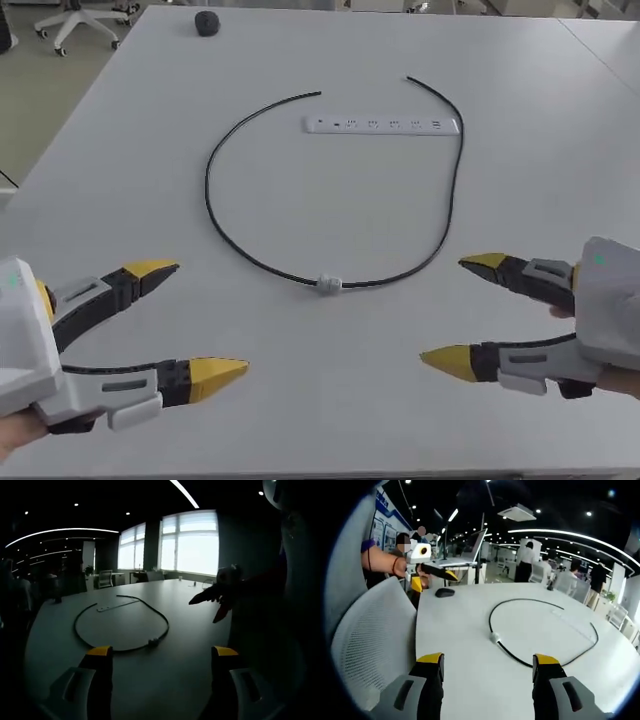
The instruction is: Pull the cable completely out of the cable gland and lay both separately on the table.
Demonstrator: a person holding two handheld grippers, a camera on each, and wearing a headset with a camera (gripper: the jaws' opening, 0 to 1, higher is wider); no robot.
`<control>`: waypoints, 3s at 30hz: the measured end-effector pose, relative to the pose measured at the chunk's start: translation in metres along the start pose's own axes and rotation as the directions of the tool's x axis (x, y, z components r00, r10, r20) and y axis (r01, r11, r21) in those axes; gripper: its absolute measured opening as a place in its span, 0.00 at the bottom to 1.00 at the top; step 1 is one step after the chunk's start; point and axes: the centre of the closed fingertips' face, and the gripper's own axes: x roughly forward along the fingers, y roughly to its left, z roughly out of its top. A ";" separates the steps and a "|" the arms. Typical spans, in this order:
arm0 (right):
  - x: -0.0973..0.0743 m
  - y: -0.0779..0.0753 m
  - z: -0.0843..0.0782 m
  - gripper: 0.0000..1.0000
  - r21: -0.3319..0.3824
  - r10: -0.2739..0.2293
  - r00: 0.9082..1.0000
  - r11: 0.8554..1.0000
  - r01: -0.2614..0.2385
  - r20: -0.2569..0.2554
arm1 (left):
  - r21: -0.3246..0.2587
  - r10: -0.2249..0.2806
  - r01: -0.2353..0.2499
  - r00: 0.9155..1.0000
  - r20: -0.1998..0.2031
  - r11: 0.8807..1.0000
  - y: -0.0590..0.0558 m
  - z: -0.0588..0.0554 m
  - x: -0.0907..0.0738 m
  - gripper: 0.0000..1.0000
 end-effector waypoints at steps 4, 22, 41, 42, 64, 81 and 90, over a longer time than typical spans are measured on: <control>0.002 -0.001 0.004 0.72 -0.007 0.004 1.000 1.000 -0.004 0.013 | -0.003 0.002 -0.002 1.000 -0.001 1.000 0.001 0.000 0.000 0.82; -0.027 -0.006 -0.005 0.74 0.056 -0.071 0.996 0.996 0.069 0.046 | -0.011 0.015 -0.015 1.000 0.000 1.000 0.007 0.001 0.001 0.82; 0.042 -0.015 0.007 0.58 -0.064 0.030 0.994 0.997 -0.037 -0.104 | -0.007 0.015 -0.015 1.000 0.017 1.000 0.007 0.005 0.003 0.83; 0.047 -0.014 0.006 0.57 -0.076 0.042 0.992 0.996 -0.051 -0.117 | -0.004 0.019 -0.019 1.000 0.022 1.000 0.007 0.006 0.002 0.83; 0.101 -0.015 -0.009 0.34 -0.107 0.119 0.942 0.981 -0.160 -0.314 | -0.005 0.010 -0.010 0.999 0.031 1.000 0.003 0.003 0.006 0.83; 0.142 -0.016 -0.025 0.22 -0.115 0.159 0.887 0.967 -0.229 -0.433 | 0.004 0.017 -0.017 0.999 0.039 1.000 0.009 0.008 0.001 0.82; 0.153 -0.018 -0.029 0.17 -0.136 0.166 0.869 0.957 -0.256 -0.467 | 0.008 0.021 -0.022 0.999 0.046 1.000 0.010 0.011 0.002 0.82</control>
